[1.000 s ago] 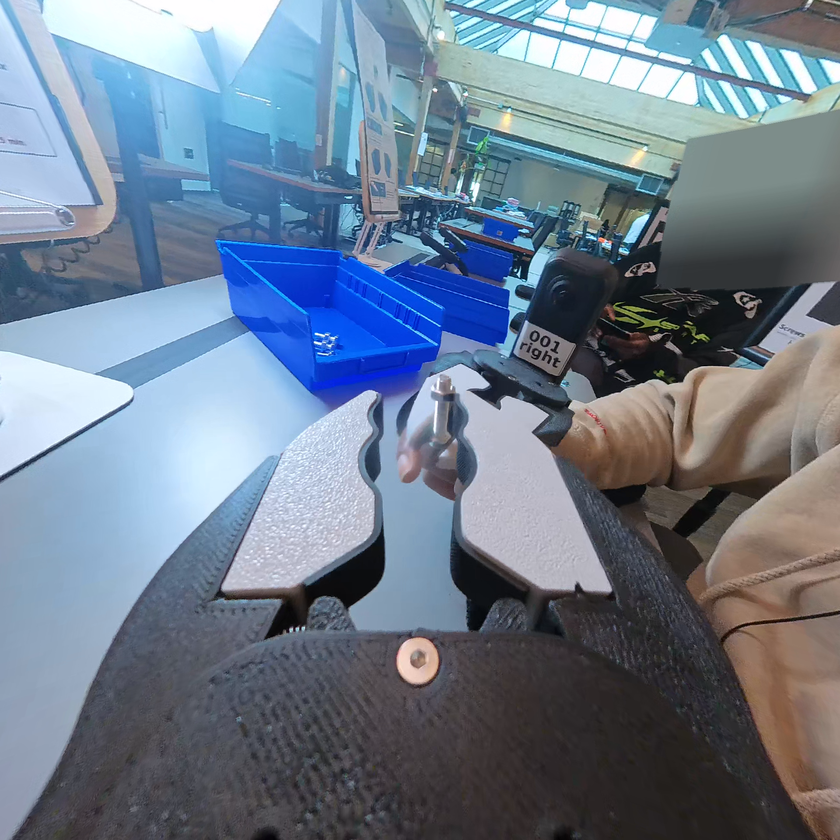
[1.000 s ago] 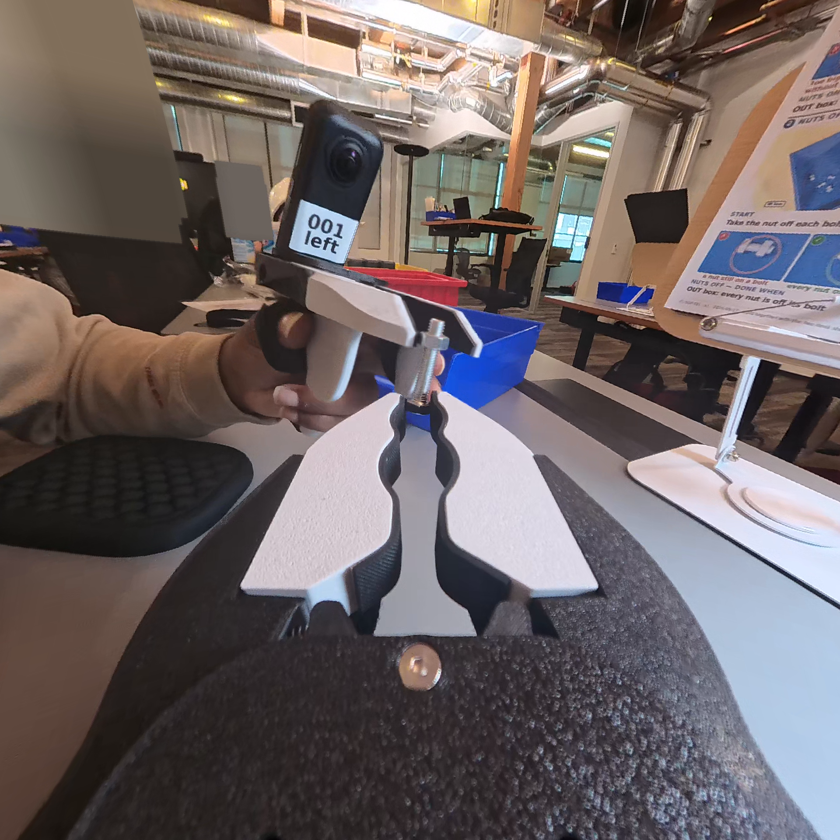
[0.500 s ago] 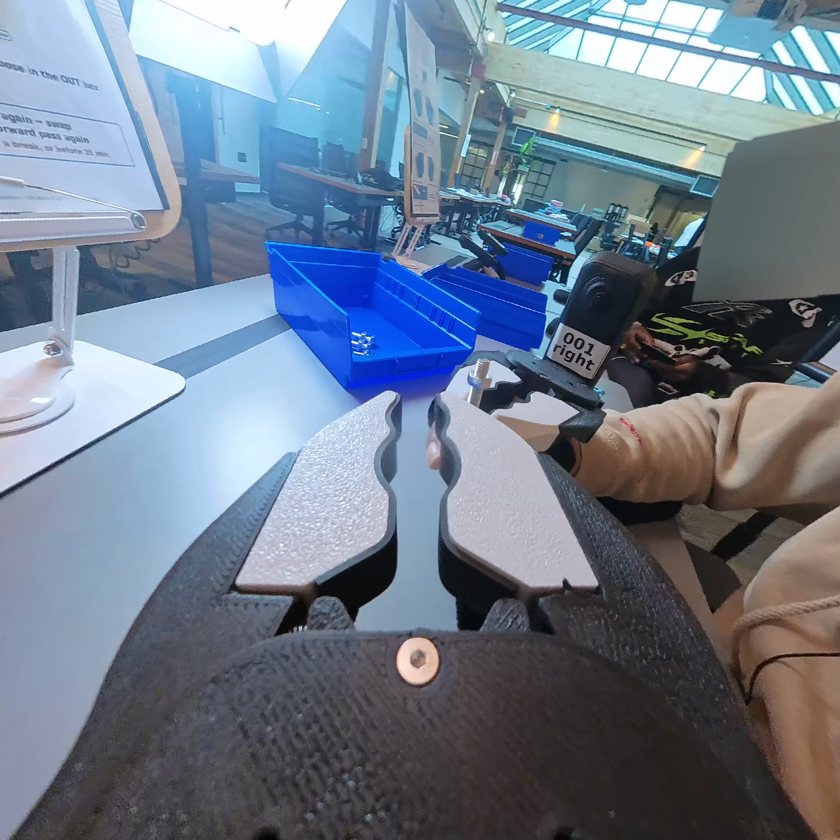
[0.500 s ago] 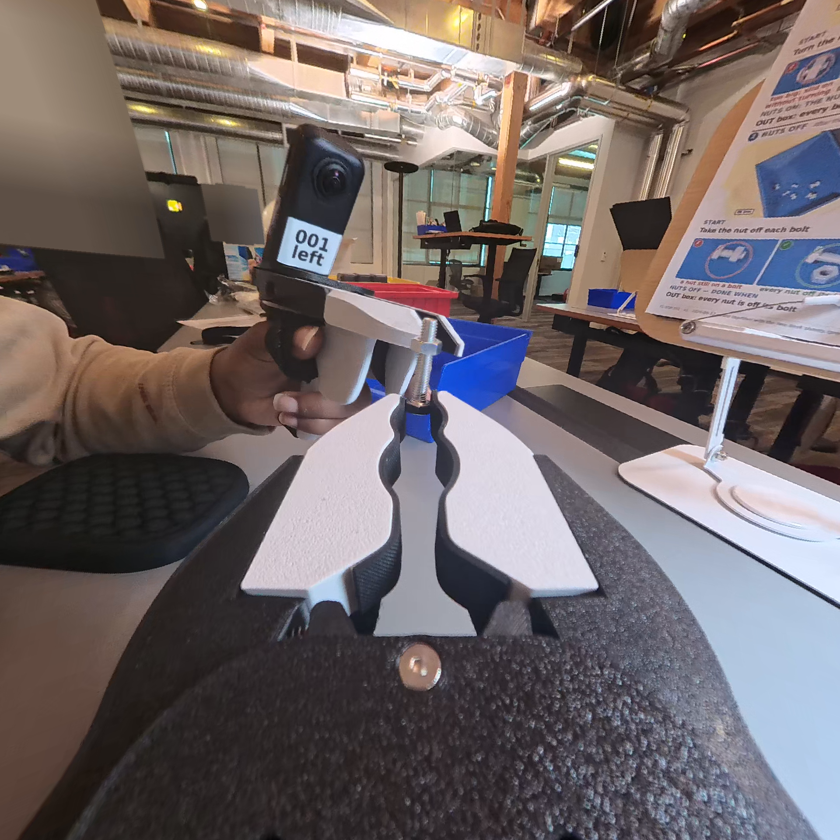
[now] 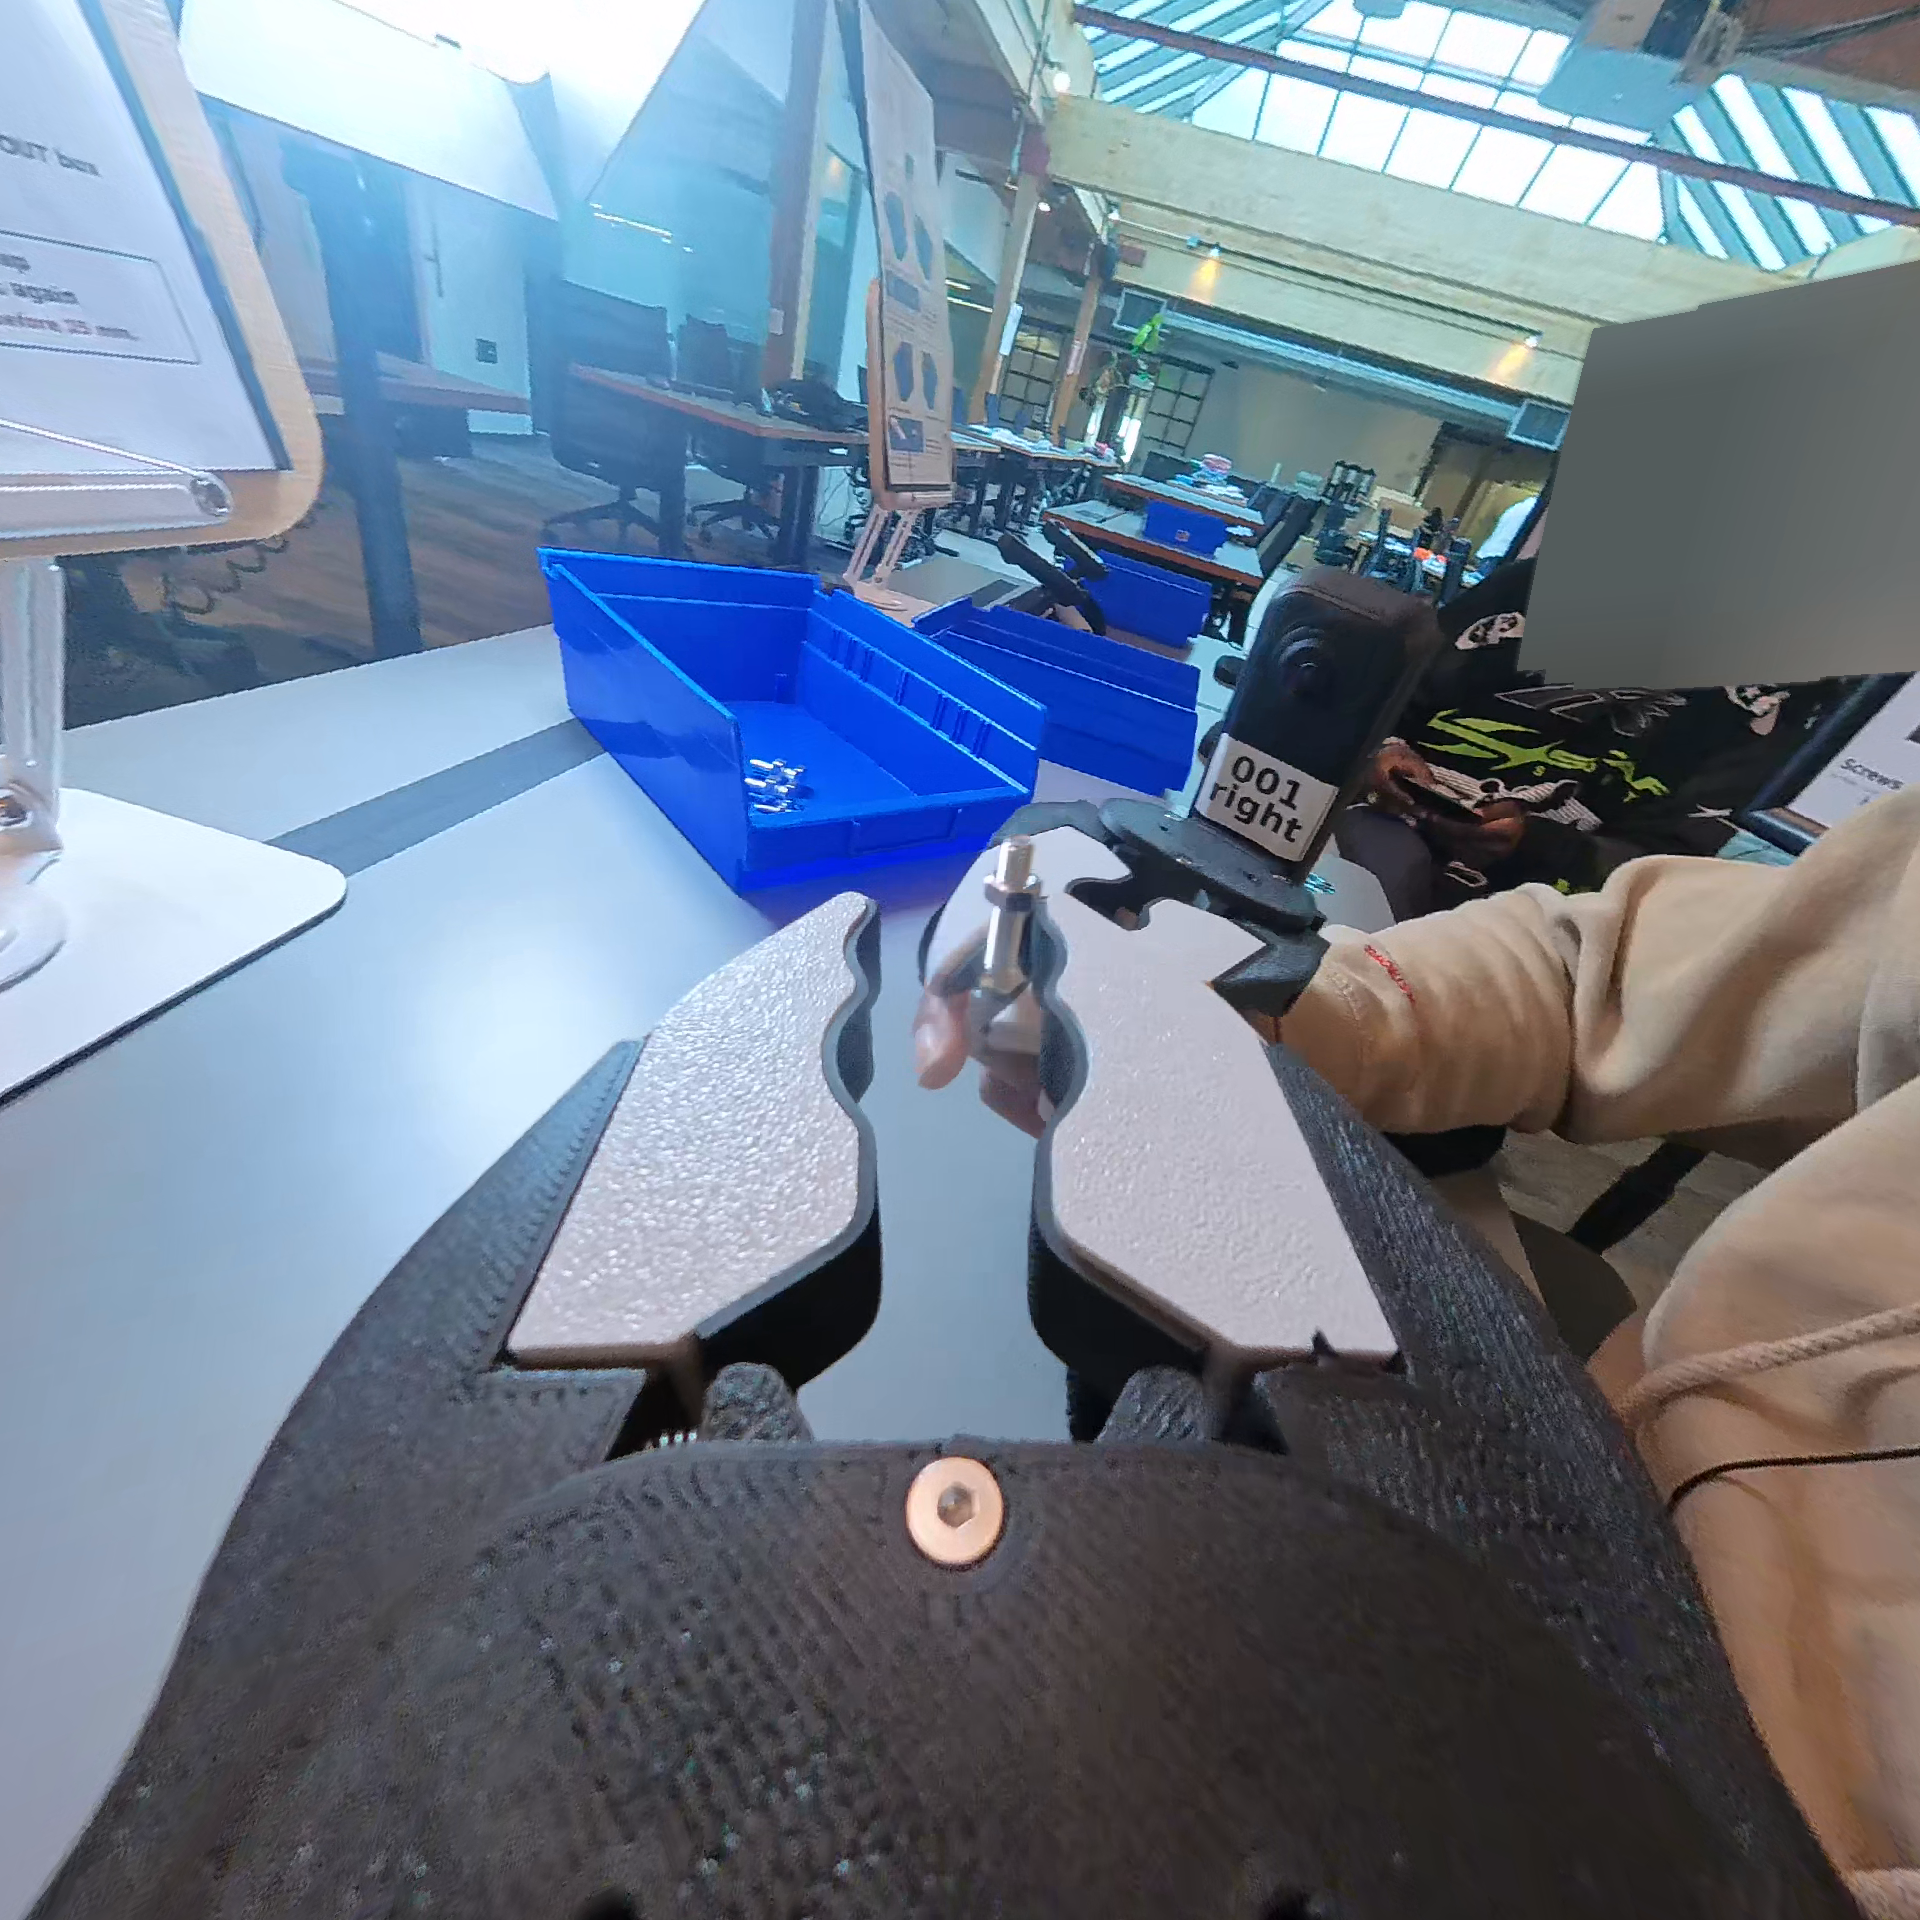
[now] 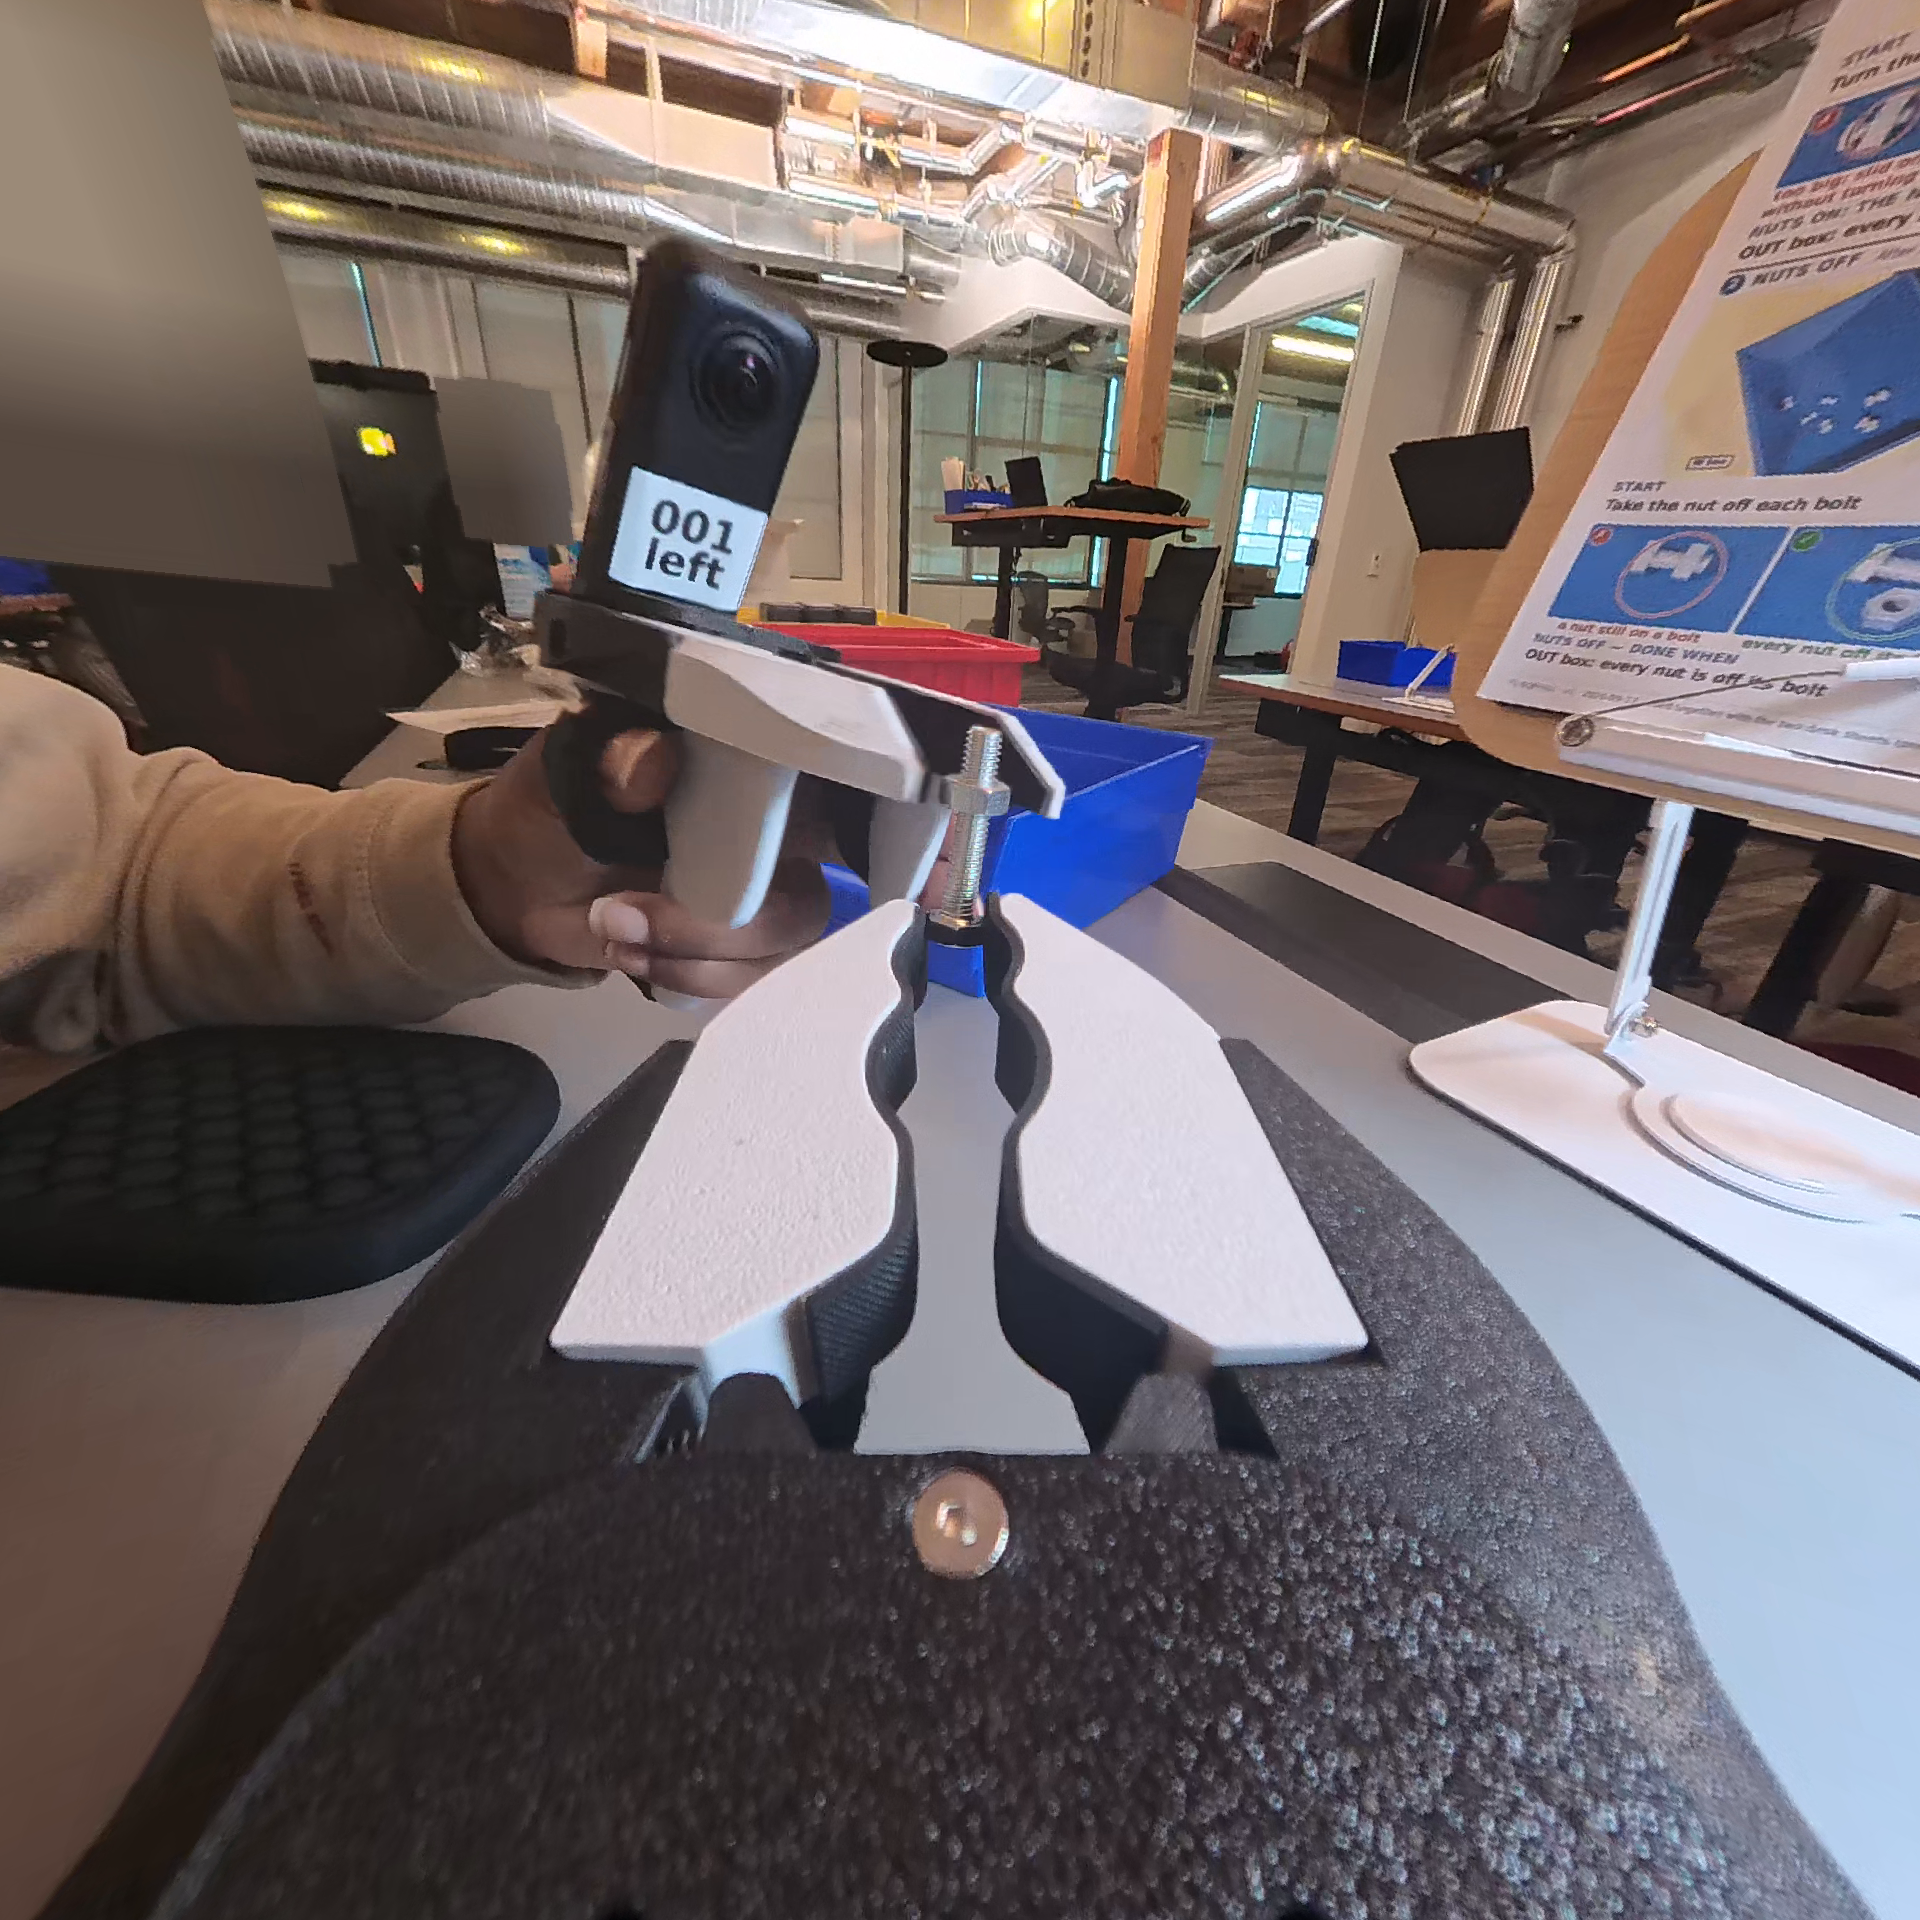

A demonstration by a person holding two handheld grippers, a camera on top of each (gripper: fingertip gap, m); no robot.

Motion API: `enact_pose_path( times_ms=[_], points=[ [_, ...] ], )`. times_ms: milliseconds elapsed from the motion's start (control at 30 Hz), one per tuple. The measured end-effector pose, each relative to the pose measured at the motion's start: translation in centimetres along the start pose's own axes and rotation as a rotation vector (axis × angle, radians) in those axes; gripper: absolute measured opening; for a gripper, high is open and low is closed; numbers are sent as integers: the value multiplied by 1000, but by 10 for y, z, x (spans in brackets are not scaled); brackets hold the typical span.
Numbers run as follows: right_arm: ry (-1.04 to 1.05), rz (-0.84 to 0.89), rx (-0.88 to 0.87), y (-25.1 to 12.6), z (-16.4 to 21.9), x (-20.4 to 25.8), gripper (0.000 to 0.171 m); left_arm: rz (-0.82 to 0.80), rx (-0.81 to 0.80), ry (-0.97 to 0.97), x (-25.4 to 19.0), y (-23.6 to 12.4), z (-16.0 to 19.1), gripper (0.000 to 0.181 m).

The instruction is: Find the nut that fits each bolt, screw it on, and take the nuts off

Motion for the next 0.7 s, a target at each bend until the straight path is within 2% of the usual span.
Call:
enact_pose_path(
  times_ms=[67,133,167,200,233,300,433,533,600,700],
  points=[
    [-8,-8,6,2,1,3,10,10,13,13,-5,3,2,34],
    [-10,-6,2,1,-1,3,10,-14,10,9,-1,2,1,30],
    [-5,-1,-7,0,-2,1,10,-12,6,-7,1,0,0,26],
    [2,0,-17,-2,-3,-1,10,-30,3,-24,5,-2,0,13],
    [6,6,-18,-3,-3,-3,10,-46,-8,-27,8,-3,-1,11],
    [5,13,-16,-4,-3,-4,10,-37,-5,-33,8,-3,-1,13],
    [-4,-1,4,1,0,1,10,22,5,-15,-5,2,0,33],
    [-5,-1,-3,0,-1,2,10,-18,10,-7,-1,1,0,27],
    [9,6,-27,-4,-4,-2,10,-48,8,-34,6,-2,0,12],
    [7,17,-28,-5,-6,-4,10,-29,1,-53,7,-2,-1,17]
  ],
)
Point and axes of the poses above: each gripper's, where its closed fingertips meet, y out along the fingers, z out of its underside, x = y × z across the jaws, the point moved 3 cm from there along -y, back along the fingers, and after that the axes turned 10 degrees about x, right-handed, at the moved point
